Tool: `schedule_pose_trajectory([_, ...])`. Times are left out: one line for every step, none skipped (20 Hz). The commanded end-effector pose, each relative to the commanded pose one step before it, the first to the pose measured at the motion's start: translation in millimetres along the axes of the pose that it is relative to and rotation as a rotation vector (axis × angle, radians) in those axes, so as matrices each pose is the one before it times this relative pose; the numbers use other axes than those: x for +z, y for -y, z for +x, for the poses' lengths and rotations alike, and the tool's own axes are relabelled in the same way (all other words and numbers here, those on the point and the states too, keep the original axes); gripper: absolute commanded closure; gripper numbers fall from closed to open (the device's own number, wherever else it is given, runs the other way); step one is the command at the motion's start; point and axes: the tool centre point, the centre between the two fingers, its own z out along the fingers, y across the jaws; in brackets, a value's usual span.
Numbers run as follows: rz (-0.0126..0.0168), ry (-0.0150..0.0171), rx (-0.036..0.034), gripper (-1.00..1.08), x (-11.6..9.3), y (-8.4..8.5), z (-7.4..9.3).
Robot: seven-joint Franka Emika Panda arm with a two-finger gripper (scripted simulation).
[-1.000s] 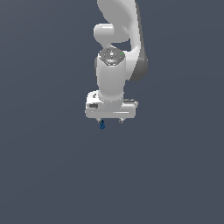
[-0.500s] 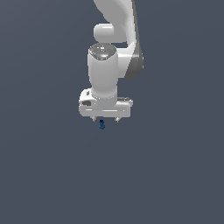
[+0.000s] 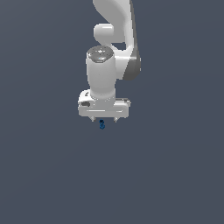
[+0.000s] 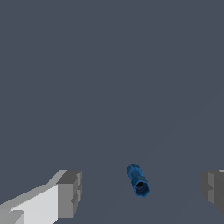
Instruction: Pick up the object and move it to a goal position.
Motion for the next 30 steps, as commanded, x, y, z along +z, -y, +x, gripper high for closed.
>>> schedule_pose_trajectory([0.00060,0.00699,-0.00758,-0.92,10.38,-3.66,-7.17])
schedule_pose_trajectory([0.00038,0.00332,-0.00440,-0.92,5.24,-1.60,-3.74])
schedule_pose_trajectory([0.00047,0.00355,-0.00469,-0.92,5.68,-1.83,-4.20])
schedule_pose_trajectory([0.00057,0.00389,-0.00514,-0.92,6.17,-1.93,-4.67])
schedule_pose_trajectory([0.00065,0.00423,-0.00559,-0.92,6.63,-2.03,-5.17])
schedule_pose_trajectory([0.00075,0.00454,-0.00601,-0.92,7.06,-2.12,-5.70])
schedule_pose_trajectory([0.00081,0.00453,-0.00600,-0.92,6.96,-1.99,-5.78])
schedule_pose_trajectory([0.00080,0.00417,-0.00553,-0.92,6.36,-1.78,-5.45])
schedule_pose_trajectory([0.00077,0.00380,-0.00505,-0.92,5.77,-1.59,-5.10])
schedule_pose_trajectory([0.00074,0.00349,-0.00465,-0.92,5.23,-1.36,-4.72])
schedule_pose_trajectory([0.00070,0.00314,-0.00419,-0.92,4.68,-1.19,-4.33])
schedule_pose_trajectory([0.00065,0.00281,-0.00375,-0.92,4.15,-1.02,-3.91])
schedule_pose_trajectory([0.00058,0.00246,-0.00328,-0.92,3.62,-0.88,-3.49])
schedule_pose_trajectory([0.00053,0.00217,-0.00290,-0.92,3.14,-0.71,-3.04])
schedule_pose_trajectory([0.00046,0.00183,-0.00245,-0.92,2.64,-0.58,-2.59])
schedule_pose_trajectory([0.00036,0.00141,-0.00190,-0.92,2.10,-0.52,-2.15])
schedule_pose_trajectory([0.00030,0.00115,-0.00155,-0.92,1.66,-0.36,-1.67])
schedule_pose_trajectory([0.00021,0.00082,-0.00109,-0.92,1.18,-0.26,-1.20])
schedule_pose_trajectory([0.00013,0.00050,-0.00067,-0.92,0.71,-0.15,-0.72])
schedule_pose_trajectory([0.00000,0.00000,0.00000,-0.92,0.14,-0.17,-0.27])
schedule_pose_trajectory([-0.00013,0.00030,0.00159,-0.92,-0.89,0.26,1.12])
schedule_pose_trajectory([0.00000,0.00000,0.00000,-0.92,0.35,-0.01,-0.02])
schedule_pose_trajectory([0.00000,0.00000,0.00000,-0.92,1.03,-0.02,-0.06])
schedule_pose_trajectory([0.00000,0.00000,0.00000,-0.92,1.71,-0.03,-0.10])
schedule_pose_trajectory([0.00000,0.00000,0.00000,-0.92,2.39,-0.04,-0.14])
schedule_pose_trajectory([0.00000,0.00000,0.00000,-0.92,3.06,-0.05,-0.18])
schedule_pose_trajectory([0.00005,-0.00002,-0.00049,-0.92,3.71,0.20,-0.19])
schedule_pose_trajectory([0.00000,0.00000,0.00000,-0.92,4.36,-0.07,-0.28])
schedule_pose_trajectory([0.00000,0.00000,0.00000,-0.92,4.98,-0.08,-0.32])
schedule_pose_trajectory([0.00000,0.00000,0.00000,-0.92,5.54,-0.09,-0.34])
